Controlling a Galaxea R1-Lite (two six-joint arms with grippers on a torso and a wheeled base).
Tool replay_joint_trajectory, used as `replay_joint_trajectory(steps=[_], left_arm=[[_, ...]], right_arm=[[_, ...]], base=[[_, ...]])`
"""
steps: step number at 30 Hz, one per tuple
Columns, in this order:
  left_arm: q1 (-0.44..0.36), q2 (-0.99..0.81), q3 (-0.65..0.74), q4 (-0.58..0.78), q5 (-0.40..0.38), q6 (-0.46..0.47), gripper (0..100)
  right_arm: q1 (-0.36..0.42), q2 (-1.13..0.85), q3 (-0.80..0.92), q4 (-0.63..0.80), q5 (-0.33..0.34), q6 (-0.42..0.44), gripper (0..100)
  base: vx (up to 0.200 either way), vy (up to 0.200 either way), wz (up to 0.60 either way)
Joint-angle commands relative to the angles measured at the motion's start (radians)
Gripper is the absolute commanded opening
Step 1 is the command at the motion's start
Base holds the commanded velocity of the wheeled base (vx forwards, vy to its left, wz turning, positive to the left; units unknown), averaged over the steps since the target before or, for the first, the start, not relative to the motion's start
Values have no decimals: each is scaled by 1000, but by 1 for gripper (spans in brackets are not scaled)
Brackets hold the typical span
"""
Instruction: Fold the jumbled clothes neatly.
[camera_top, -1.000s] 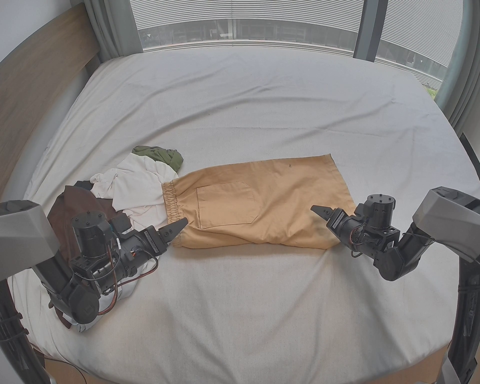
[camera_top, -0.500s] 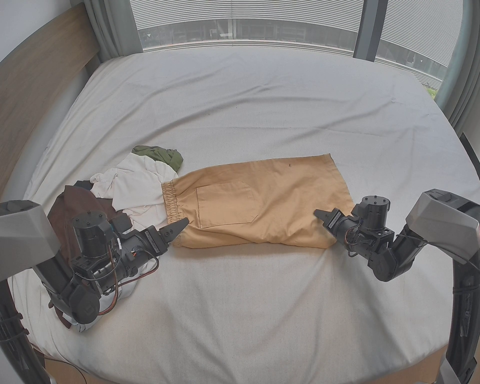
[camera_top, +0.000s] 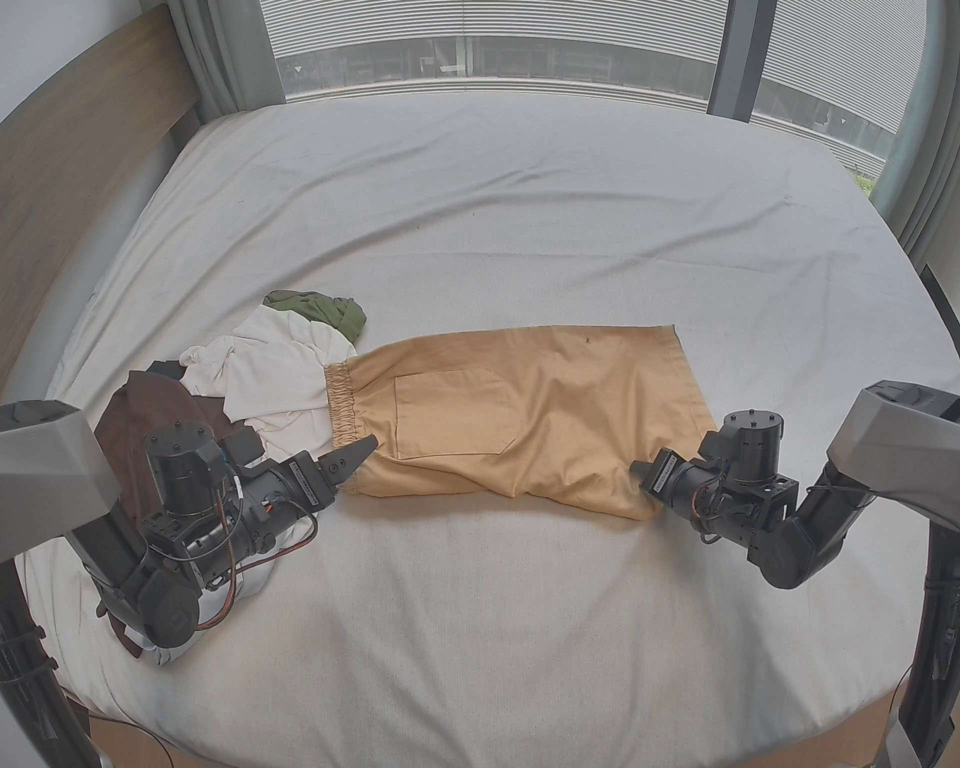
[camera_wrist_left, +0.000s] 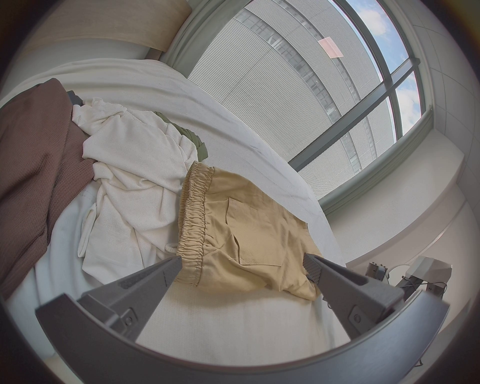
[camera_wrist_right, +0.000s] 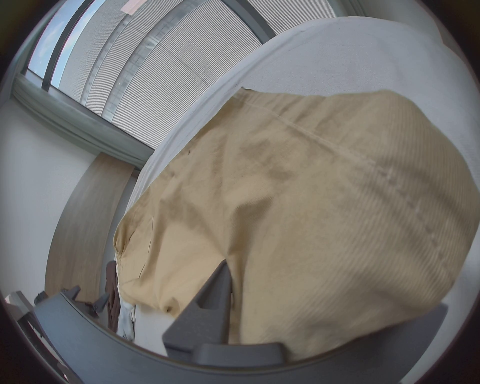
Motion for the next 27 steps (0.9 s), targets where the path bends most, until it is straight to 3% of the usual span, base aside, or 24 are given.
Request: replay_joint_trajectory(steps=[1, 8, 27], left_arm=[[-2, -2, 2, 1, -1, 0, 100], [-2, -3, 2, 2, -1, 0, 100], [-4, 0, 9, 2, -1, 0, 100]], right_arm=[[6, -71, 58, -6, -2, -18, 0], [1, -134, 228, -10, -31, -99, 0], [-45, -212, 458, -6, -80, -220, 0]], base=[[0, 0, 0], [0, 0, 0], [0, 0, 0]])
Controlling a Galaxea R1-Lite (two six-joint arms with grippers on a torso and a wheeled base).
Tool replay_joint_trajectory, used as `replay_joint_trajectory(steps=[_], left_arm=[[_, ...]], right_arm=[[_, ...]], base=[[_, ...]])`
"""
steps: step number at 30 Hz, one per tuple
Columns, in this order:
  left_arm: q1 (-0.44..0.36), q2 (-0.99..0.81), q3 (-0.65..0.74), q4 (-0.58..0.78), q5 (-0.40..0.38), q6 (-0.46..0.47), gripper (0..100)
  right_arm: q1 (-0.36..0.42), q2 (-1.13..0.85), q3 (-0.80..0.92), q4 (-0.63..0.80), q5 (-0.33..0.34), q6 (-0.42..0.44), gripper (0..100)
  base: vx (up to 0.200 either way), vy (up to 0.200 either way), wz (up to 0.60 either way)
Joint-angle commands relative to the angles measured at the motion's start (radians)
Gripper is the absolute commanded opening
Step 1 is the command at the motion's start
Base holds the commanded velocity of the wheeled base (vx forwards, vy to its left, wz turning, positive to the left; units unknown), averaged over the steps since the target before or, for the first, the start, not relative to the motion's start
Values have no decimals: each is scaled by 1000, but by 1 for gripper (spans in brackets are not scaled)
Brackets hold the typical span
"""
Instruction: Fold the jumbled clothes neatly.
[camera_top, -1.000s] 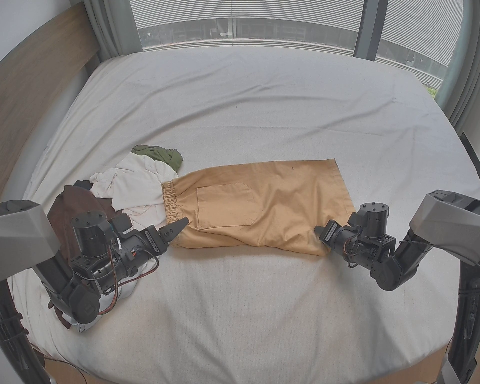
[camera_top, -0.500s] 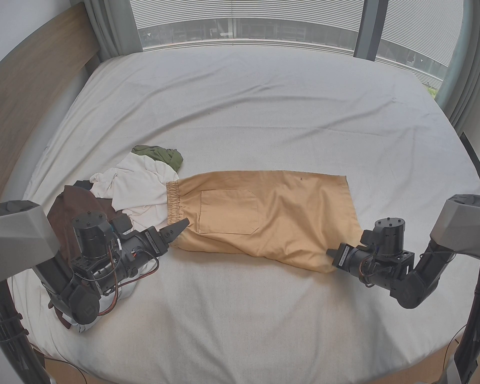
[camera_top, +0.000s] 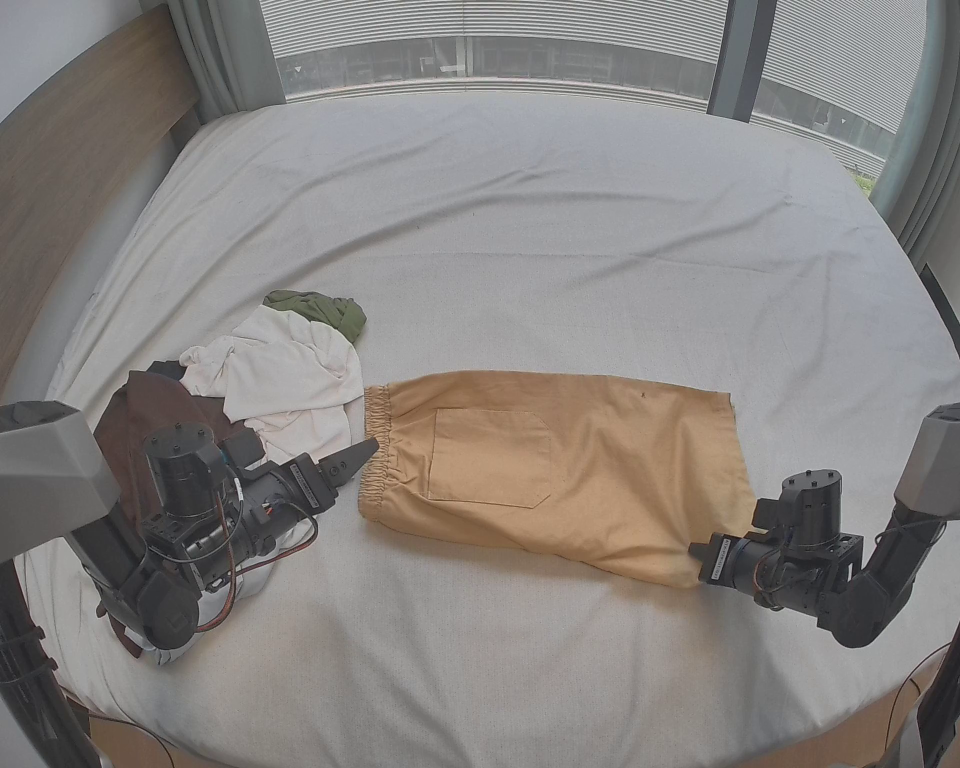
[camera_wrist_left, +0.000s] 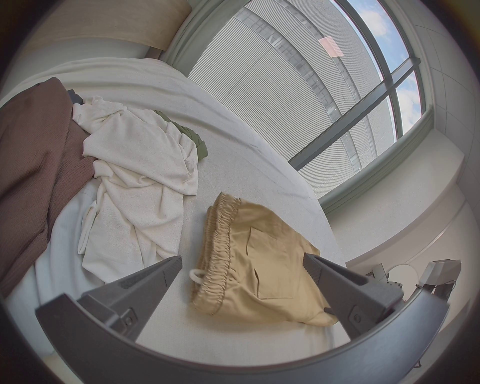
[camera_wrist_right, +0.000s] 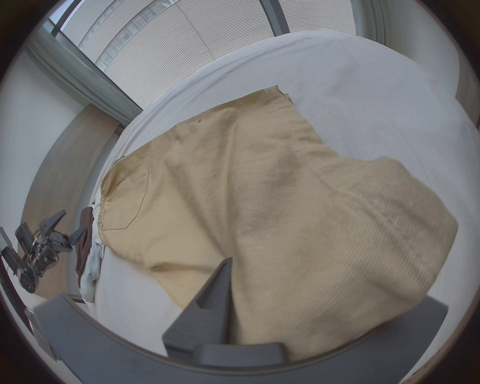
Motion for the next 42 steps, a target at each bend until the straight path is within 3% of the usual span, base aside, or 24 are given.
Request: replay_joint_trajectory(steps=[1, 10, 11, 20, 25, 30, 32, 33, 34, 42], left_arm=[[-1, 4, 4, 0, 0, 0, 100], [-11, 10, 21, 0, -6, 2, 100], [-14, 10, 21, 0, -6, 2, 100], [-20, 9, 24, -2, -6, 2, 100], [-21, 9, 29, -2, -6, 2, 100], [-23, 16, 50, -2, -23, 2, 100], [-23, 16, 50, -2, -23, 2, 100], [-23, 39, 64, -5, -43, 0, 100], [-25, 48, 66, -6, -44, -2, 100], [-63, 130, 95, -54, -31, 2, 100]], right_arm=[[-19, -16, 30, 2, -4, -14, 0], [-8, -10, 26, -10, -4, -14, 0], [-6, -10, 28, -10, -4, -14, 100], [82, -33, 103, 4, 10, -9, 100], [147, -36, 148, -2, 53, 0, 100], [280, -79, 175, -10, 138, 71, 100], [280, -79, 175, -10, 138, 71, 100], [374, -129, 171, -18, 165, 72, 100], [391, -143, 166, -31, 164, 72, 100], [383, -226, 100, -105, 185, 88, 100]], base=[[0, 0, 0], [0, 0, 0], [0, 0, 0], [0, 0, 0], [0, 0, 0], [0, 0, 0], [0, 0, 0], [0, 0, 0], [0, 0, 0], [0, 0, 0]])
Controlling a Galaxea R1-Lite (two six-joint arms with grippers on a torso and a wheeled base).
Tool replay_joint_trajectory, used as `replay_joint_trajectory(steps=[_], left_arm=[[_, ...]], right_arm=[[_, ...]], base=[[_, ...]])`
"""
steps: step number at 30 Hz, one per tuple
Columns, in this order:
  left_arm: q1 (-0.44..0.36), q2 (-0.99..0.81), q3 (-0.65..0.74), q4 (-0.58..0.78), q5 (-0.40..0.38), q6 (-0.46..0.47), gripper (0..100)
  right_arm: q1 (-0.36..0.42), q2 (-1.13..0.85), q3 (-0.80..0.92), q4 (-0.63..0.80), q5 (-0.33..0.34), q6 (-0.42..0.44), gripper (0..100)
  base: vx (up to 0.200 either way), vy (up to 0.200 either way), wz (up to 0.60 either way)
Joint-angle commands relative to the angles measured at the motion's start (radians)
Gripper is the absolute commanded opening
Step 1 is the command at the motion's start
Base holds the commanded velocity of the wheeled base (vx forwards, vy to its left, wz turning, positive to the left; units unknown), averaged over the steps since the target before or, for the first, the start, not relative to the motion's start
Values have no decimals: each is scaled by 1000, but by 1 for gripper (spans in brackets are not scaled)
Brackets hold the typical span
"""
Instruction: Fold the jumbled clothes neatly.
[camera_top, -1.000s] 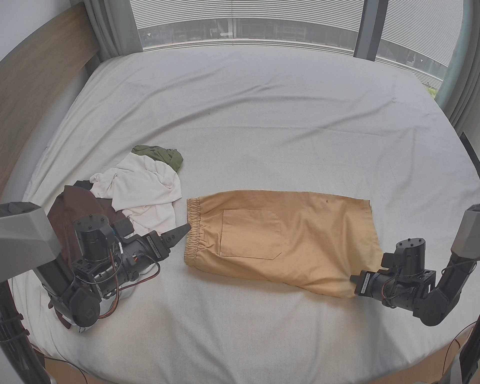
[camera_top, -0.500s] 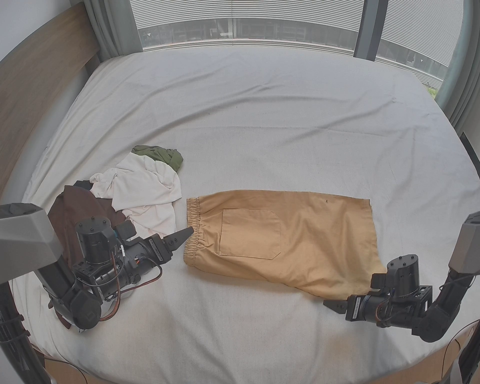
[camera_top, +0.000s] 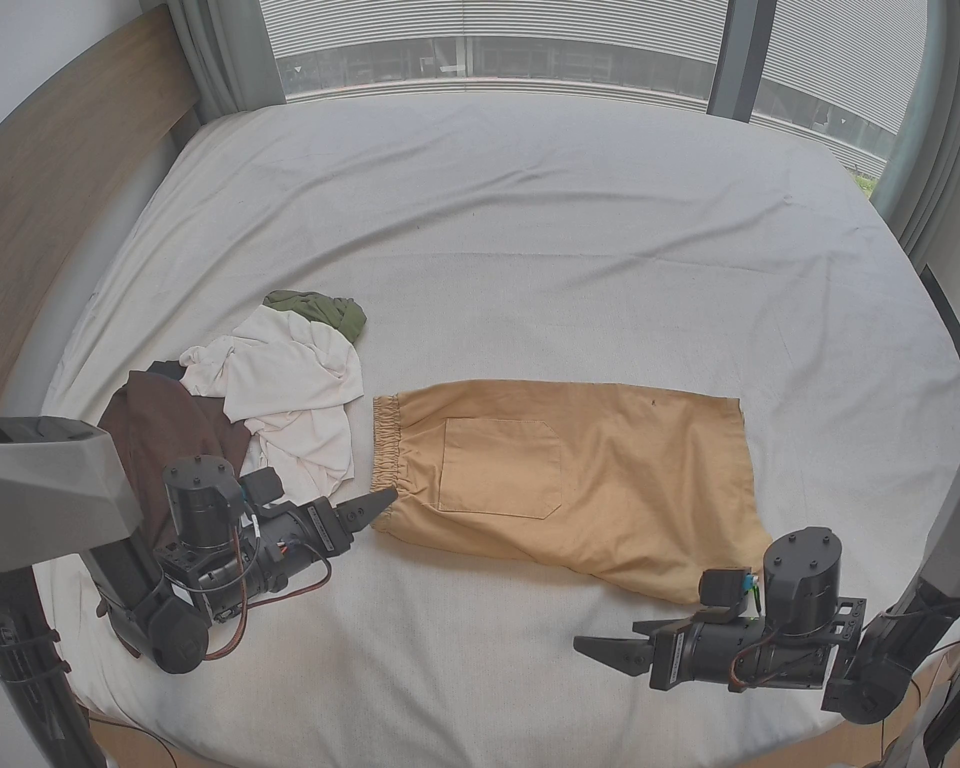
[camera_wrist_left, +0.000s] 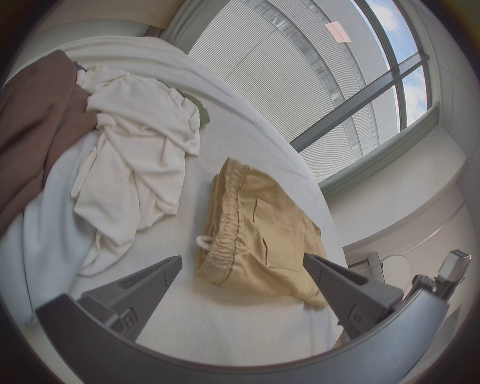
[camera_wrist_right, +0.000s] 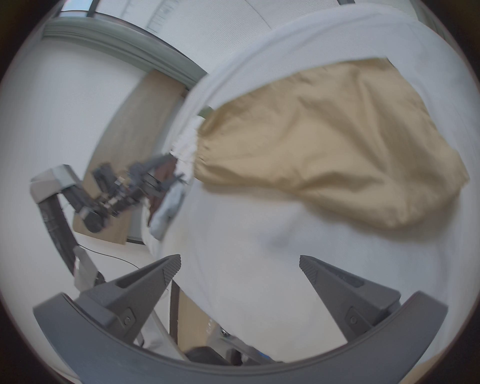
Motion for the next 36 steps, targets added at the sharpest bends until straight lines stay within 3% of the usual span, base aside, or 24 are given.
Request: replay_joint_trajectory(steps=[1, 11, 17, 23, 36], left_arm=[[-24, 76, 11, -32, 6, 2, 100], [-40, 174, -85, -35, 35, -4, 100], [-42, 225, -163, -9, 49, -9, 100], [-68, 230, -243, 3, 49, -150, 100], [-74, 268, -390, 41, 39, -296, 100]], right_arm=[[-9, -69, -39, -11, 36, 24, 100], [-153, -112, -88, -158, 141, 81, 100], [-218, -117, -98, -169, 190, 79, 100], [-267, -122, -105, -169, 211, 81, 100], [-258, -122, -100, -169, 217, 81, 100]], base=[[0, 0, 0], [0, 0, 0], [0, 0, 0], [0, 0, 0], [0, 0, 0]])
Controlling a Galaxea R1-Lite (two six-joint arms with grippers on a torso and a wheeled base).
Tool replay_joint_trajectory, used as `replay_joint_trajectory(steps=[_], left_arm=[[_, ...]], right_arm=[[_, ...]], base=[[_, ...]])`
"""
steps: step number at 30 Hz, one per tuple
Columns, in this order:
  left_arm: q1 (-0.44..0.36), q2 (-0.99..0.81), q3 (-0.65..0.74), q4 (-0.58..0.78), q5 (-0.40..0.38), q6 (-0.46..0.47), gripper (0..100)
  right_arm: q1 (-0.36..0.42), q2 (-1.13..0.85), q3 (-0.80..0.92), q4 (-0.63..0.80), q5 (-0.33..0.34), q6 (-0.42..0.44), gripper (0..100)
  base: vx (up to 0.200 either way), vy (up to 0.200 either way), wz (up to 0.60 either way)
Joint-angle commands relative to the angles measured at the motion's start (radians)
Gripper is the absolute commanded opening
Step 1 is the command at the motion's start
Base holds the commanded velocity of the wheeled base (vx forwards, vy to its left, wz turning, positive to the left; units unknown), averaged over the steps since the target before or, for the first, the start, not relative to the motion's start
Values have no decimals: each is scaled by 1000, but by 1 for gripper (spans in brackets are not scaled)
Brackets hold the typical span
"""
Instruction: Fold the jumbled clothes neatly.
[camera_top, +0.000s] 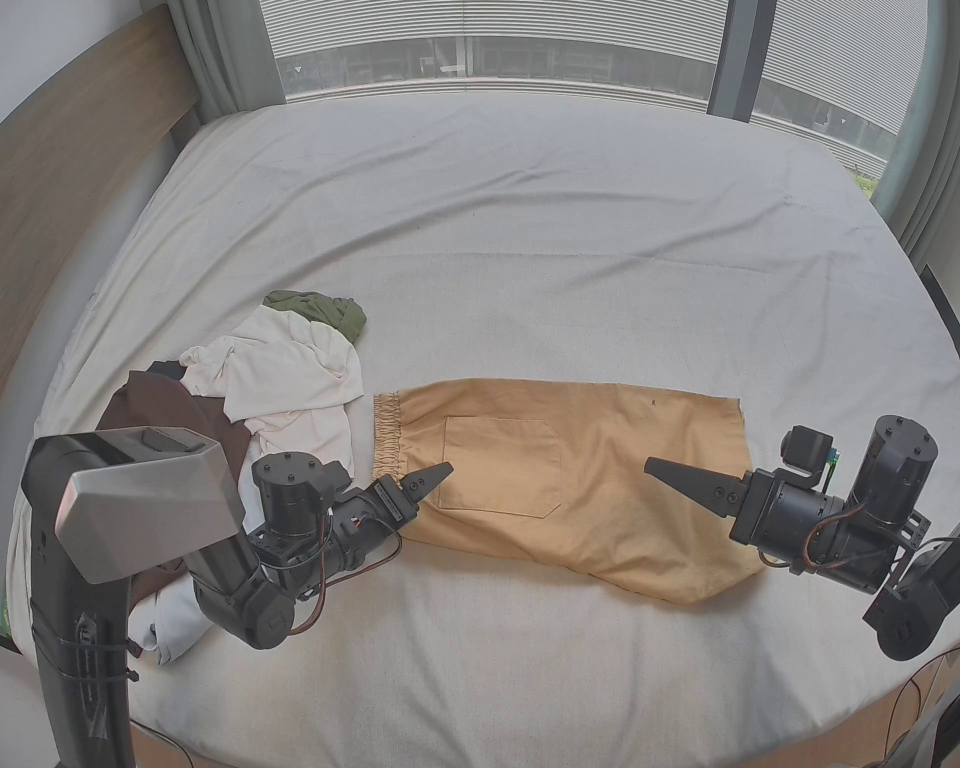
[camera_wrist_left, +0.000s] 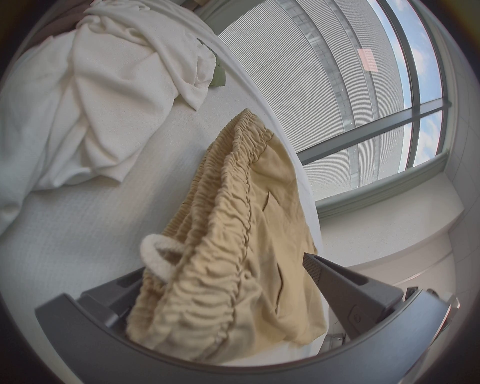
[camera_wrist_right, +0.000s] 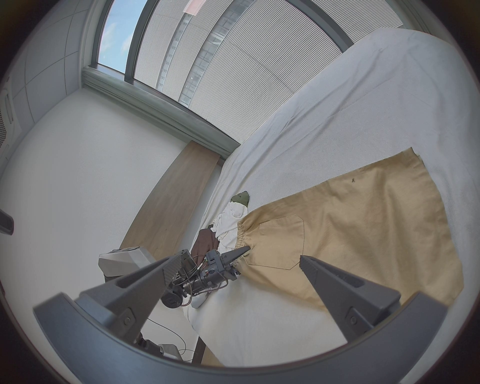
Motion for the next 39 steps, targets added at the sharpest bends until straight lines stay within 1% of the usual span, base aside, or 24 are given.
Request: replay_joint_trajectory(steps=[1, 8, 9, 14, 17, 22, 24, 25, 26, 28, 29, 30, 37, 39], left_arm=[[3, 14, -39, 28, -2, -11, 100], [9, 14, -59, 52, 10, -12, 100], [11, 16, -59, 54, 13, -12, 0], [23, 22, -46, 45, 30, -14, 0], [32, -4, -12, 41, 45, -14, 0], [60, -95, 91, 37, 44, 2, 0], [69, -130, 129, 37, 44, 15, 0], [75, -170, 171, 37, 41, 35, 0], [75, -170, 171, 37, 41, 35, 0], [89, -230, 240, 35, 36, 78, 0], [89, -233, 243, 35, 35, 80, 0], [102, -266, 287, 35, 32, 110, 0], [155, -314, 364, 25, 33, 173, 0], [166, -317, 401, -18, 35, 179, 0]], right_arm=[[3, 2, 2, 0, 1, -2, 100], [4, 3, 5, 0, 1, -2, 100], [4, 2, 5, 0, 1, -3, 100], [12, 3, 10, 0, -1, -5, 100], [15, 5, 14, 0, -1, -5, 100], [20, 8, 16, 1, -1, -5, 100], [21, 11, 18, 3, -1, -5, 100], [20, 22, 22, 1, -1, -5, 100], [20, 22, 22, 1, -1, -5, 100], [21, 28, 30, -2, -1, -6, 100], [21, 28, 31, -2, -1, -6, 100], [27, 29, 31, 0, -1, -6, 100], [61, 31, 33, 0, -7, -2, 100], [67, 32, 33, 0, -7, -2, 100]], base=[[0, 0, 0], [0, 0, 0], [0, 0, 0], [0, 0, 0], [0, 0, 0], [0, 0, 0], [0, 0, 0], [0, 0, 0], [0, 0, 0], [0, 0, 0], [0, 0, 0], [0, 0, 0], [0, 0, 0], [0, 0, 0]])
